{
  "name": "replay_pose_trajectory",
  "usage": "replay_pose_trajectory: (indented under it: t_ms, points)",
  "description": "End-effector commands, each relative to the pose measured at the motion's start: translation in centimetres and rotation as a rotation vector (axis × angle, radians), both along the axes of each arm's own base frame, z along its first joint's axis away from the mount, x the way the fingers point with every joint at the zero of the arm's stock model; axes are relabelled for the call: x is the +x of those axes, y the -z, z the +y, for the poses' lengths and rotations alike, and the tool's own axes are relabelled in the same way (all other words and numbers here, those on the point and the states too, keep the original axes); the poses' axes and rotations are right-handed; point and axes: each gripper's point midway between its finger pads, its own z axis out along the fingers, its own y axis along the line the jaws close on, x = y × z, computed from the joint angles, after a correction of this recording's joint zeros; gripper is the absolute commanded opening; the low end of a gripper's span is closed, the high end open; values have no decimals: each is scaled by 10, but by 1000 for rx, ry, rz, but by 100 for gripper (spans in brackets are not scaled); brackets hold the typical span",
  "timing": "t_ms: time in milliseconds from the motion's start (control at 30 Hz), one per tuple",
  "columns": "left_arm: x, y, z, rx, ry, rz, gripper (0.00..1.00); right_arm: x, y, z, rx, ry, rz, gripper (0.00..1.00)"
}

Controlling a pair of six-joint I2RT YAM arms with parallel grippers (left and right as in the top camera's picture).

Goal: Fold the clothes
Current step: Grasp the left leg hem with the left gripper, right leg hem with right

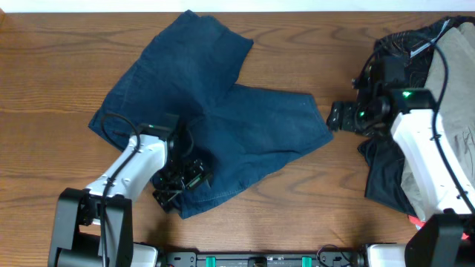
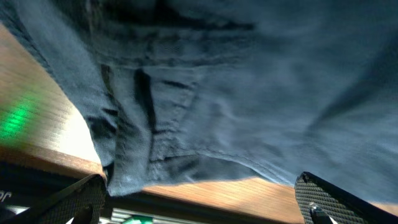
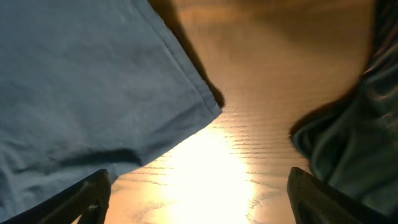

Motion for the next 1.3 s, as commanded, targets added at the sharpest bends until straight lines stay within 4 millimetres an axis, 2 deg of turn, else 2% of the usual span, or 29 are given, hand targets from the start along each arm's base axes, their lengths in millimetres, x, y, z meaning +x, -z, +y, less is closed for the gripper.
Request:
replay_pose_trajectory:
  t_ms: [0, 133, 200, 400, 567, 633, 700, 767, 833, 867, 933, 1067, 1167, 1267]
  points:
    - [-11, 10, 0, 15, -14, 25, 98, -13, 27, 7, 29, 41, 61, 83]
    - [-17, 20, 2, 24, -30, 28, 98, -14, 47, 22, 114, 55, 43, 77]
    - [-17, 22, 3, 29, -36, 25, 98, -15, 55, 26, 129, 69, 39, 77]
    - [-13, 24, 2, 24, -37, 6, 98, -23, 86, 40, 155, 111, 32, 73]
    - [-7, 26, 1, 18, -37, -21, 98, -18, 107, 57, 168, 91, 15, 70]
    - [-6, 26, 0, 16, -37, -28, 98, -13, 115, 63, 177, 98, 12, 66]
    - [-4, 26, 0, 15, -37, -35, 98, -9, 123, 65, 173, 105, 11, 56]
    - [-2, 27, 1, 18, -36, -46, 98, -6, 131, 61, 152, 133, 13, 36]
    - [2, 29, 3, 36, -32, -66, 98, -3, 135, 50, 107, 182, 5, 10]
    - [5, 30, 5, 46, -30, -79, 98, -1, 135, 44, 86, 200, -3, 3]
    - [14, 33, 8, 64, -26, -118, 98, 7, 129, 32, 68, 230, -29, 1]
    - [41, 36, 7, 68, -29, -232, 80, 18, 109, 4, 58, 280, -62, 1]
    - [57, 37, 9, 68, -41, -298, 78, 14, 94, -24, 29, 357, -45, 1]
    - [70, 36, 13, 62, -72, -340, 77, -1, 84, -43, -4, 399, -14, 1]
